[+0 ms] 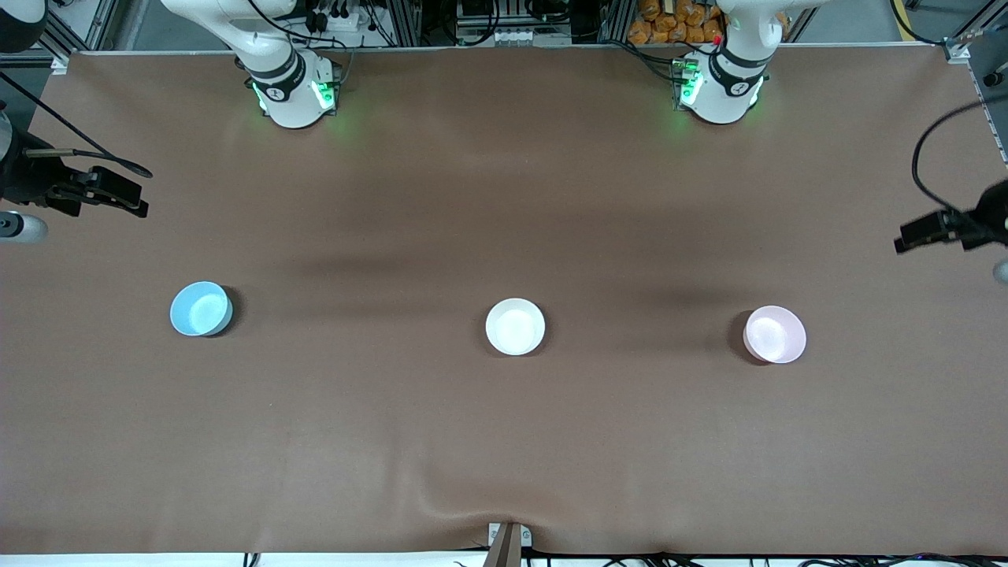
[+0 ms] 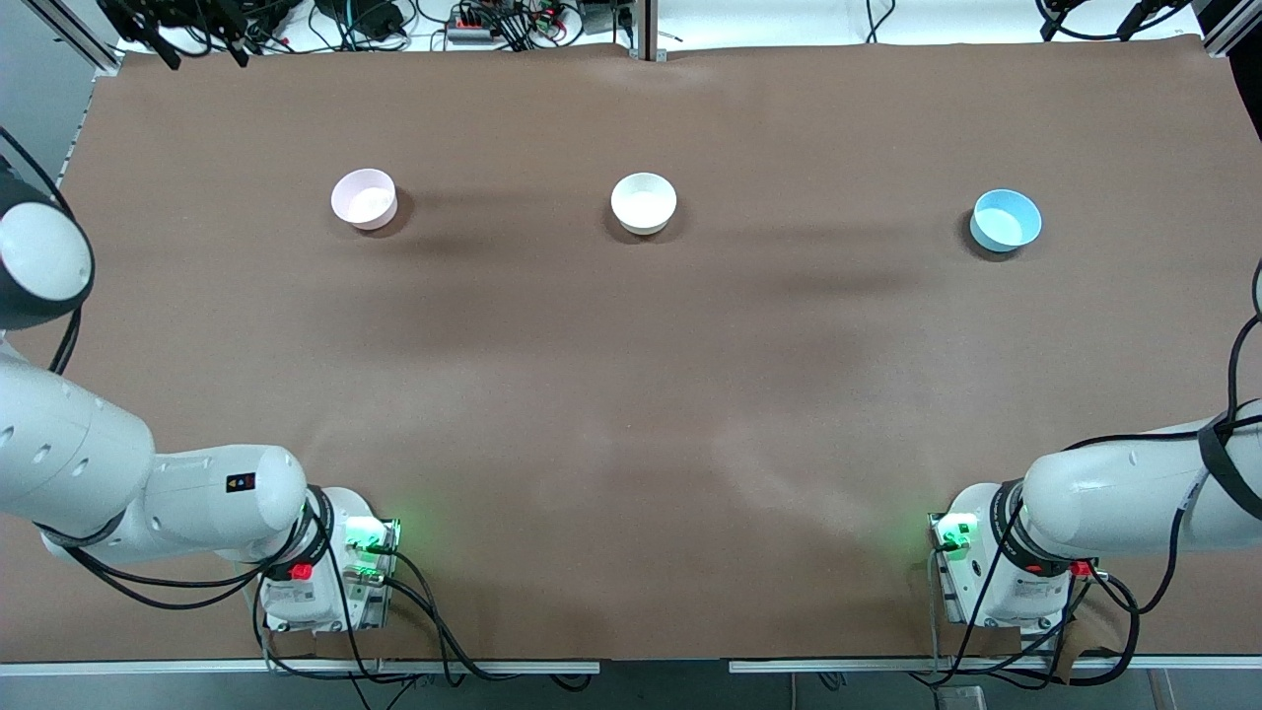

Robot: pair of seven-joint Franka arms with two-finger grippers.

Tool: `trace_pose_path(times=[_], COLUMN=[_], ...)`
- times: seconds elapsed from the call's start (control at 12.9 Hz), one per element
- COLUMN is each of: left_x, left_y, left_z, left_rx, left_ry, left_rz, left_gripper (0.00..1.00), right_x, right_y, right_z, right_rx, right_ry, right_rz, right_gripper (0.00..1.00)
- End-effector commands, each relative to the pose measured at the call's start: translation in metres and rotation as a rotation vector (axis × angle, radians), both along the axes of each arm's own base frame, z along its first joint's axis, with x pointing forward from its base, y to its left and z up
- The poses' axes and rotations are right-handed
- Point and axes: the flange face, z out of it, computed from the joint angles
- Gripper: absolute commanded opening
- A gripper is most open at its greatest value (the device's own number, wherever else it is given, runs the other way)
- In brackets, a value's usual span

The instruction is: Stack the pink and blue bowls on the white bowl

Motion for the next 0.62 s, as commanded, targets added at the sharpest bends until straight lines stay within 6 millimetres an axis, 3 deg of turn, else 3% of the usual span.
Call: trace_pose_path(times=[0.0, 0.16, 0.54], left_x=[0.005, 0.002, -0.003], left_y=[0.005, 0.018, 0.020], left_z=[-0.047, -0.087, -0.168], left_rx=[-0.005, -0.003, 0.027], left_ry=[-0.016, -0.017, -0.073], left_rz=[-0.011, 0.004, -0.011], left_gripper=[1.00, 1.00, 1.00], right_x=[-0.001, -0.001, -0.001], right_y=[0.003, 0.001, 0.001], right_z=[0.001, 0.001, 0.001], right_rx=[-0.004, -0.003, -0.004], right_ry=[0.001, 0.000, 0.001], right_rz=[-0.003, 0.000, -0.002], right_gripper=[1.00, 1.00, 1.00])
